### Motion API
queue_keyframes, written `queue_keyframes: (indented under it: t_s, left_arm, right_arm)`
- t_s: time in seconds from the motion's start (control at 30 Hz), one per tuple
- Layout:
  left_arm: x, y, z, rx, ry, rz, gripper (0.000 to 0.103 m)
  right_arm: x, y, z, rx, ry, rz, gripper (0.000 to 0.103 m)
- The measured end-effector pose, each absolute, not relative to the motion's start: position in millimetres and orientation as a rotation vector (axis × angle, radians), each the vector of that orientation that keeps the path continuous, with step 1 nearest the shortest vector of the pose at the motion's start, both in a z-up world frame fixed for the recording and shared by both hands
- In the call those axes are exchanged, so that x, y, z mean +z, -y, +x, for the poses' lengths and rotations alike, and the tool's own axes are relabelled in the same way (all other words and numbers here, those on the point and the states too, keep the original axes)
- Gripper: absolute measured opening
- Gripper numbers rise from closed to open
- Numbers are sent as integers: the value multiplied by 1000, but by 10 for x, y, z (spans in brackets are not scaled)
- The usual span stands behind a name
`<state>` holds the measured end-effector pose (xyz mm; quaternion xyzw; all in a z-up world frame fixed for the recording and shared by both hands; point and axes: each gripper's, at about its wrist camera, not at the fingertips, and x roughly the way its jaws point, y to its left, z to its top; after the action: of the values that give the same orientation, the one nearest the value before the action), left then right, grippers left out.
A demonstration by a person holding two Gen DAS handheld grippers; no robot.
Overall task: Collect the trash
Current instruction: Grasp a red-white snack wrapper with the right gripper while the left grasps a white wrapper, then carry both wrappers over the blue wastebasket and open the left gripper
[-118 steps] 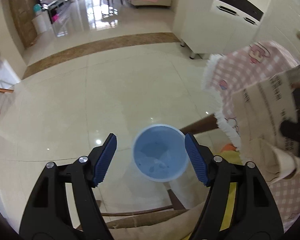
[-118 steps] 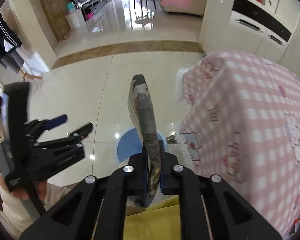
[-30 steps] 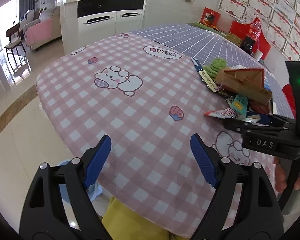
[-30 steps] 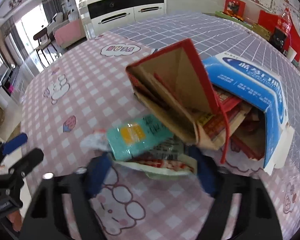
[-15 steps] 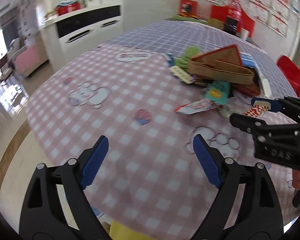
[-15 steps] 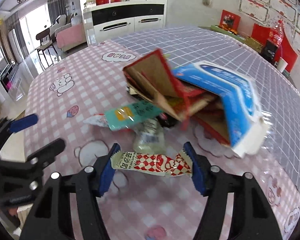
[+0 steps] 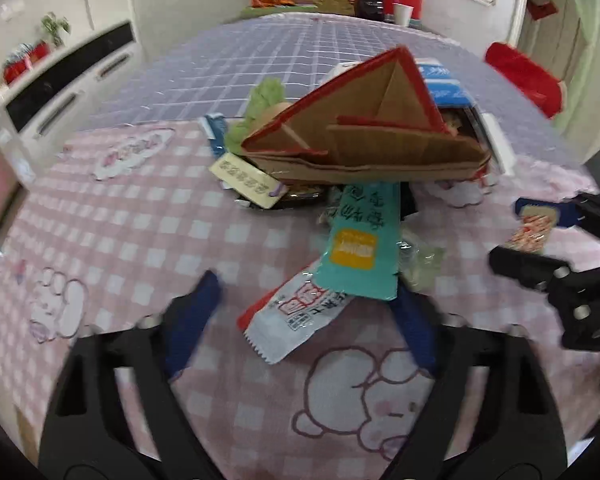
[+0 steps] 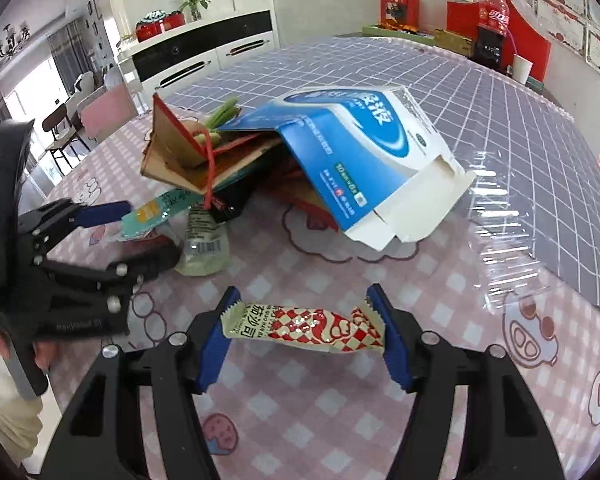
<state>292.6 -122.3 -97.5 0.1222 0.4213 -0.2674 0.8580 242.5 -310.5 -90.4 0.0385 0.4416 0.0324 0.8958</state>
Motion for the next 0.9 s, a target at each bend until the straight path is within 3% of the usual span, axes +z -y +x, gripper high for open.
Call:
queue_keyframes:
  t_s: [0.07, 0.13, 0.9]
  left_arm:
    - [-965, 1221, 2936, -565, -863, 279, 40]
    - [-962, 1210, 2939, -565, -868, 272, 34]
    - [-805, 74, 2189, -457, -841, -6, 30]
  right_arm:
    - [-896, 3080, 2413, 70, -907, 73, 64]
    - [-897, 3055, 2406, 75, -904, 68, 64]
    - [-736, 2548, 2229, 241, -824, 35, 64]
